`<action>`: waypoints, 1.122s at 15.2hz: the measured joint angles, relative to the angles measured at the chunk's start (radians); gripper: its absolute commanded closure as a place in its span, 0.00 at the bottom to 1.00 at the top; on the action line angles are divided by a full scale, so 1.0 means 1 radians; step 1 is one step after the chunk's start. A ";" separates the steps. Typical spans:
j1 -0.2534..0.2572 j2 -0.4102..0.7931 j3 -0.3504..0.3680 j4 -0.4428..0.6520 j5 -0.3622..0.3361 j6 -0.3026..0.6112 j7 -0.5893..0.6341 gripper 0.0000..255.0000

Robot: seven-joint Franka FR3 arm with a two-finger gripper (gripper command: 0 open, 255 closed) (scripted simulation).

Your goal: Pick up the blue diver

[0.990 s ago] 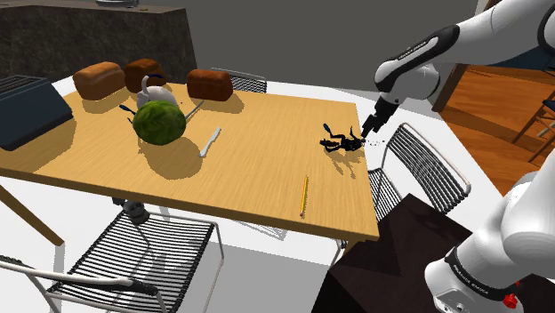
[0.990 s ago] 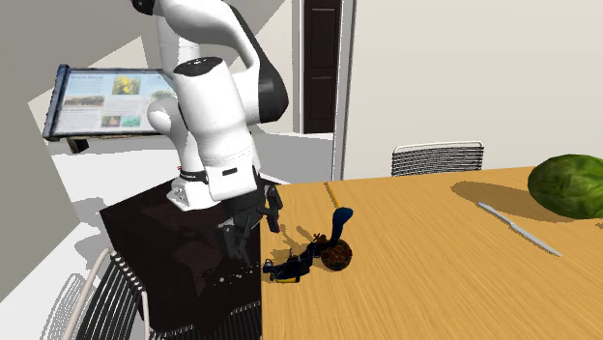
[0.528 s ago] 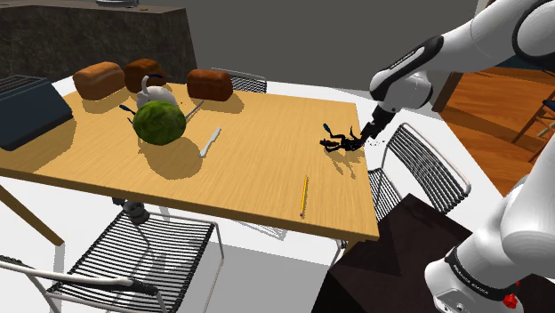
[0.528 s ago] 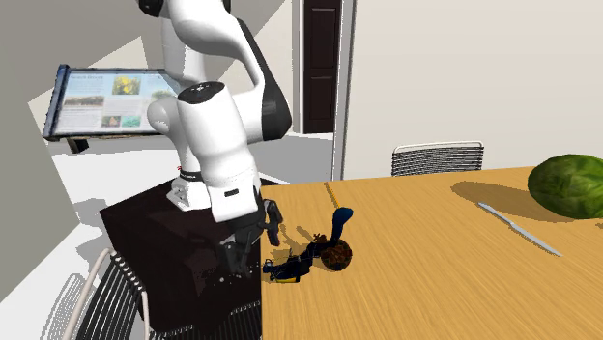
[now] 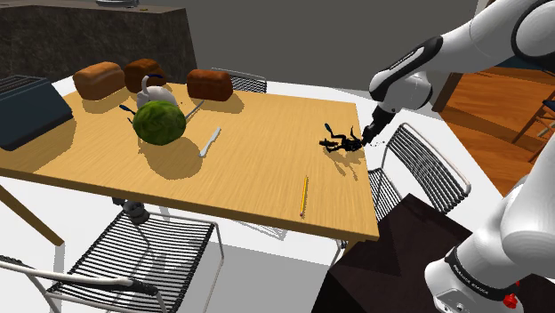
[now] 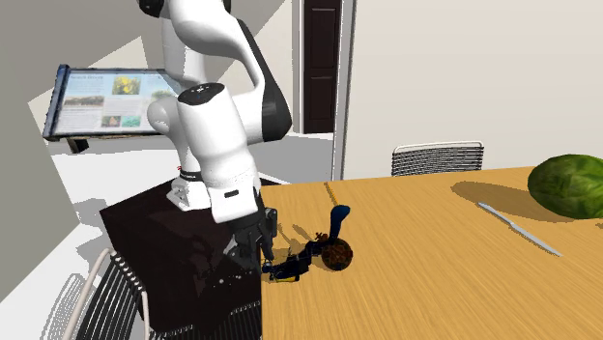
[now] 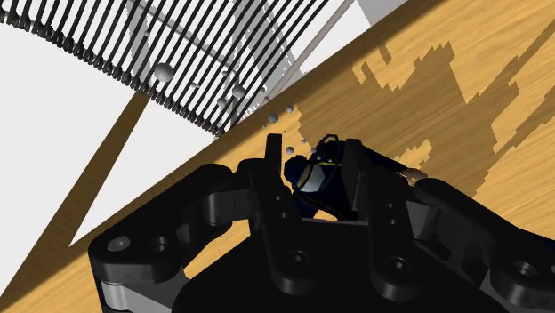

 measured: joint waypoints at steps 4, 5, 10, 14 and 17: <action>0.003 -0.016 -0.006 0.001 -0.020 -0.012 0.015 1.00; 0.006 -0.025 -0.010 0.003 -0.033 -0.021 0.025 1.00; 0.016 -0.082 -0.025 0.014 -0.102 -0.069 0.082 1.00; 0.019 -0.120 -0.032 0.035 -0.149 -0.116 0.121 1.00; 0.020 -0.155 -0.034 0.041 -0.186 -0.146 0.151 1.00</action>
